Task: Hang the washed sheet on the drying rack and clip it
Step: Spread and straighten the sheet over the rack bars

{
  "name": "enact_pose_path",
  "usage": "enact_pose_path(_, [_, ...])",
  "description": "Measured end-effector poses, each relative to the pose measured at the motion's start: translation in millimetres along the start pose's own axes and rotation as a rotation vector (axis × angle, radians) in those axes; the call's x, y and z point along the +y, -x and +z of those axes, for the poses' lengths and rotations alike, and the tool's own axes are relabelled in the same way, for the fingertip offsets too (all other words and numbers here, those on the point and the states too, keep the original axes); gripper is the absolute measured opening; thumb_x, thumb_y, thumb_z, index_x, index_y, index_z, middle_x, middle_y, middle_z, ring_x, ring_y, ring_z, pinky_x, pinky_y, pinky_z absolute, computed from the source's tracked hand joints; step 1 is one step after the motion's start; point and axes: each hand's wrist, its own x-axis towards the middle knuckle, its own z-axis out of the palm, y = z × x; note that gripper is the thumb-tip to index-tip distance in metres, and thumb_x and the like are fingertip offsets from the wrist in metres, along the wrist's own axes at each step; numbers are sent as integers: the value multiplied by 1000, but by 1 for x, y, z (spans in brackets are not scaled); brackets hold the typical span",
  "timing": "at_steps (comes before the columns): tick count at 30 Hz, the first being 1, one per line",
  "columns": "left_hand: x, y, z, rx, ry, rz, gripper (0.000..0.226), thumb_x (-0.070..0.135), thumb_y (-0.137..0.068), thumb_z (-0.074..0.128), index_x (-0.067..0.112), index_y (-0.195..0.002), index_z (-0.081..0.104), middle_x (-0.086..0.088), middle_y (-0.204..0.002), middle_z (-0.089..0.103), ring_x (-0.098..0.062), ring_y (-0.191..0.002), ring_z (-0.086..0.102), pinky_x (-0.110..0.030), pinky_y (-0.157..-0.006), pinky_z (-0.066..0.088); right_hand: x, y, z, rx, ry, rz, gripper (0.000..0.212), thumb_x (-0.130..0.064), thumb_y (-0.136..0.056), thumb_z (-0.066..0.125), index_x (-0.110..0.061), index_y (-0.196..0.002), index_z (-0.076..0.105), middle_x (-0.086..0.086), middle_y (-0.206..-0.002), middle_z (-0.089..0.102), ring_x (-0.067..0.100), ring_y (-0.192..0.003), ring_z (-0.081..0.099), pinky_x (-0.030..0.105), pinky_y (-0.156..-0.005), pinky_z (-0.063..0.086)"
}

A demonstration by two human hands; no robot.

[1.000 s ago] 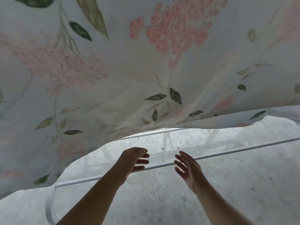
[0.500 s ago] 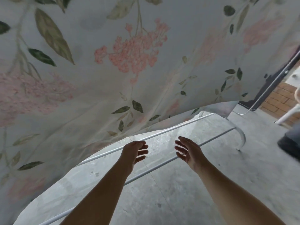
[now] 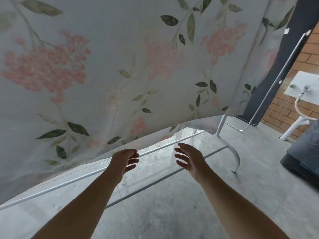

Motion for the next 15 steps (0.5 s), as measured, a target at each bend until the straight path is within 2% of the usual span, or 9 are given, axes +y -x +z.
enact_pose_path(5, [7, 9, 44, 103, -56, 4, 11, 11, -91, 57, 5, -92, 66, -6, -80, 71, -22, -76, 66, -31, -67, 52, -17, -22, -52, -84, -68, 36, 23, -24, -89, 64, -10, -108, 62, 9, -107, 70, 27, -100, 66, 36, -77, 54])
enact_pose_path(10, [12, 24, 77, 178, -127, 8, 13, 12, -92, 55, 5, -92, 67, -2, -74, 73, -23, -77, 66, -33, -71, 52, -36, -43, -98, -135, -124, 63, 22, -23, -89, 63, -10, -107, 62, 11, -109, 69, 28, -100, 66, 36, -77, 54])
enact_pose_path(15, [14, 37, 87, 251, -129, -19, 15, 13, -92, 54, 6, -92, 67, -3, -77, 71, -22, -77, 66, -32, -71, 51, -50, -60, -108, -183, -127, 95, 21, -22, -90, 62, -10, -108, 62, 10, -107, 69, 27, -100, 66, 35, -76, 54])
